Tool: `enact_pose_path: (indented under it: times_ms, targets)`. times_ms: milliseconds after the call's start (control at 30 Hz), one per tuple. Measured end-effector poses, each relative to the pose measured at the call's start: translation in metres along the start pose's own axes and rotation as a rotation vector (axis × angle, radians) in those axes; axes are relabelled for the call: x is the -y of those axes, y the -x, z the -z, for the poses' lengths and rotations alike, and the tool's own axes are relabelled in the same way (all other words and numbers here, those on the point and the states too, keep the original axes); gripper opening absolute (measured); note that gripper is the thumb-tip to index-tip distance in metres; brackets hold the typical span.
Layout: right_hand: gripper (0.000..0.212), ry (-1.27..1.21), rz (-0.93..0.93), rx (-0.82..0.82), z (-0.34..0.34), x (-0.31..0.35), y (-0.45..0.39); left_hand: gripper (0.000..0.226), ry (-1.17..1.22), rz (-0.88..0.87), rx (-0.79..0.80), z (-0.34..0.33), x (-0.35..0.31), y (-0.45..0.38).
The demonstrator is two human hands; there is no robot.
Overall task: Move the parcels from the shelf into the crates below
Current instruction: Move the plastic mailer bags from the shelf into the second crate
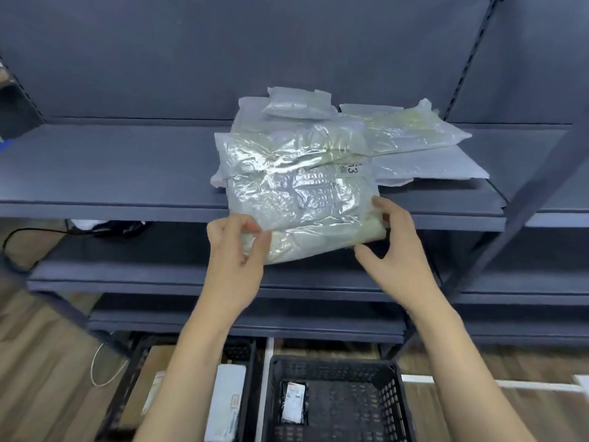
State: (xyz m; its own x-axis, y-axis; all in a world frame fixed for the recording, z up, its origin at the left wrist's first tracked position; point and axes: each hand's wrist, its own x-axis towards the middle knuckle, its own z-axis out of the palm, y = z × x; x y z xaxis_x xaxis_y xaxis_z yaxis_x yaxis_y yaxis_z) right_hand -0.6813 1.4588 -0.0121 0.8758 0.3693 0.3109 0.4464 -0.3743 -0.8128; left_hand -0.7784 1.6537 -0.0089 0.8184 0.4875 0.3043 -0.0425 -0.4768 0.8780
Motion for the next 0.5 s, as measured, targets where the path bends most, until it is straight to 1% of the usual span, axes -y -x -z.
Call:
enact_pose_path:
  times_ms: [100,167,200,233,267,300,333,367,433,500]
  targets:
    - [0.063,-0.087,-0.041,-0.049,0.013,-0.006,0.017,0.036,0.061,0.009,0.012,-0.004,0.005,0.018]
    - [0.074,-0.100,-0.084,-0.062,0.024,-0.007,0.023,0.054,0.116,0.007,0.027,-0.006,0.003,0.025]
    - [0.079,-0.102,-0.103,-0.046,0.029,-0.008,0.026,0.064,0.102,-0.009,0.032,-0.006,0.002,0.028]
    - [0.075,-0.101,-0.106,-0.012,0.034,-0.007,0.029,0.075,0.077,-0.023,0.035,-0.005,0.001,0.029]
    - [0.064,-0.095,-0.098,0.032,0.038,-0.008,0.031,0.088,0.048,-0.030,0.041,-0.003,-0.001,0.030]
    - [0.053,-0.084,-0.094,0.069,0.040,-0.010,0.034,0.094,0.022,-0.035,0.053,-0.002,-0.002,0.031]
    - [0.044,-0.088,-0.100,0.096,0.042,-0.013,0.037,0.091,-0.003,-0.044,0.064,0.000,-0.003,0.032]
    - [0.038,-0.110,-0.107,0.114,0.044,-0.014,0.040,0.081,-0.026,-0.054,0.076,0.001,-0.003,0.032]
    - [0.035,-0.160,-0.124,0.130,0.048,-0.018,0.046,0.059,-0.070,-0.061,0.105,0.004,-0.004,0.035]
    - [0.035,-0.160,-0.159,0.132,0.054,-0.024,0.048,0.041,-0.126,-0.050,0.139,0.007,-0.005,0.039]
